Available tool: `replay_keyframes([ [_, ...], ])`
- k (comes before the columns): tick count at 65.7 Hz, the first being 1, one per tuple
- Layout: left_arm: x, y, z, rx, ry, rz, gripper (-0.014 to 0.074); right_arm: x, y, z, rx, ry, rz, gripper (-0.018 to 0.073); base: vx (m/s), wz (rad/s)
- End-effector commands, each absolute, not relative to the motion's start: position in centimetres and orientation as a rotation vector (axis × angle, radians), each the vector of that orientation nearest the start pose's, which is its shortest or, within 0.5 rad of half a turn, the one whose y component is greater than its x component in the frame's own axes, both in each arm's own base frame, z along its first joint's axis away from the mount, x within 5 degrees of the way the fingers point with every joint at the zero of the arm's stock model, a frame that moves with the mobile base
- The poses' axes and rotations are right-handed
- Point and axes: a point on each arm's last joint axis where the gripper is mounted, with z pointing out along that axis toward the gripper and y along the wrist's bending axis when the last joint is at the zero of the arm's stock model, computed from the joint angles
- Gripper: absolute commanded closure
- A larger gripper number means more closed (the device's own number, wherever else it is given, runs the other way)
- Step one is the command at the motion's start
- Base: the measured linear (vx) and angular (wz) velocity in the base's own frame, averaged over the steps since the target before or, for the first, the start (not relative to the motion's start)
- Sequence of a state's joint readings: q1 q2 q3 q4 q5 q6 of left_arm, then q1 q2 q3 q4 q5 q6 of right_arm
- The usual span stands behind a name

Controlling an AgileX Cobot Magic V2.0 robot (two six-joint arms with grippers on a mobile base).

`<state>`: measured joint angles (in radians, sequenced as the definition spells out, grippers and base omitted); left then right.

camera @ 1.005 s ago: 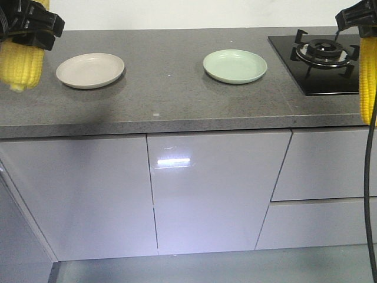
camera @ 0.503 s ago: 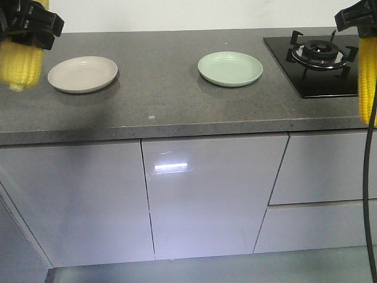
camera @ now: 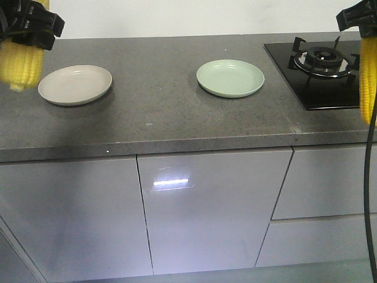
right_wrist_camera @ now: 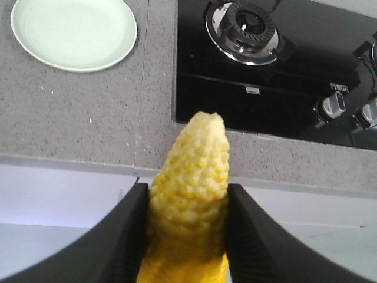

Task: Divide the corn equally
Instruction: 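Drive the base up to the cream and pale green plates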

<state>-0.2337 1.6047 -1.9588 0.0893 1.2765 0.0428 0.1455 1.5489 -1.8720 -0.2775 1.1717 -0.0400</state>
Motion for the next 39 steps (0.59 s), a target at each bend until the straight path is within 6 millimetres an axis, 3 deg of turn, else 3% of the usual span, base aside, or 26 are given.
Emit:
replay_keyframes([
  [1,30.72,-6.56,48.68,0.296,2.270,0.012,0.0377,30.55,1.90,49.19,-0.191,2.167,-0.314,0.0337,0.15,0.08],
  [39,30.72,-6.56,48.68,0.296,2.270,0.012,0.0377,30.55,1.90,49.19,-0.191,2.167,-0.314,0.0337,0.16,0.07],
])
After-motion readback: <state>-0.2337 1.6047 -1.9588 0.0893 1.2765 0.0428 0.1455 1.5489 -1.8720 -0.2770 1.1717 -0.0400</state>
